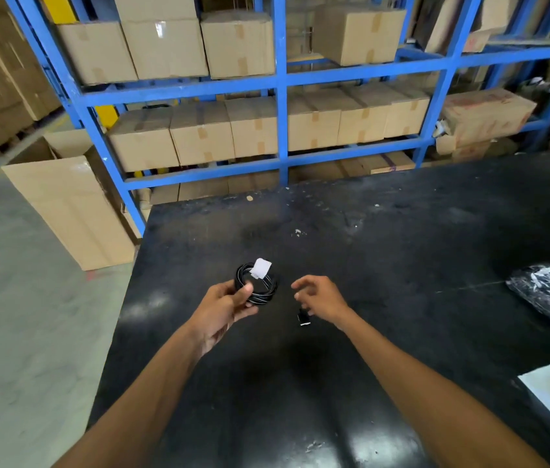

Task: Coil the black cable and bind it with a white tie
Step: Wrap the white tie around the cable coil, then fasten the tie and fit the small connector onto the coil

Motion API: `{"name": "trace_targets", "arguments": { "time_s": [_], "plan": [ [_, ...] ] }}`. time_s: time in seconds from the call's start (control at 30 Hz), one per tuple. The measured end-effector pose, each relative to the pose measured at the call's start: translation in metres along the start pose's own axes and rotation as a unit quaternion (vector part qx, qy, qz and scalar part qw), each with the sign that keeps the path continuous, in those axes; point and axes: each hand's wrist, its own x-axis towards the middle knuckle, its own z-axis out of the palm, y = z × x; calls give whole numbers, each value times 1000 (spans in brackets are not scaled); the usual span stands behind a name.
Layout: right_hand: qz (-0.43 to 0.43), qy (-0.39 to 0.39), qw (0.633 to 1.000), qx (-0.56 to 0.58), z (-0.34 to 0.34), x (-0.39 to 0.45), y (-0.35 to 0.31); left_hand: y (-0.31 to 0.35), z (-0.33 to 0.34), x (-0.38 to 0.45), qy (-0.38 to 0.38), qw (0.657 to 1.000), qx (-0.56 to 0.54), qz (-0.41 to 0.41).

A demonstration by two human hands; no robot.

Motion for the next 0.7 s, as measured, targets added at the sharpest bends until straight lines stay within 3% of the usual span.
{"name": "trace_targets", "arguments": {
  "time_s": [0.13, 0.33, 0.47, 0.7],
  "plan": [
    [22, -7, 985, -172, 9, 29, 46, -14, 2, 20, 22, 999, -29, -23],
    [11, -100, 919, -381, 17, 66, 78, -27, -4, 49, 42, 995, -71, -51],
    [-2, -143, 888, -436, 23, 85, 95, -38, -8, 68, 45, 993, -86, -63],
    [-55, -111, 883, -452, 32, 93, 104, -47, -12, 79, 48, 992, -103, -62]
  ]
}}
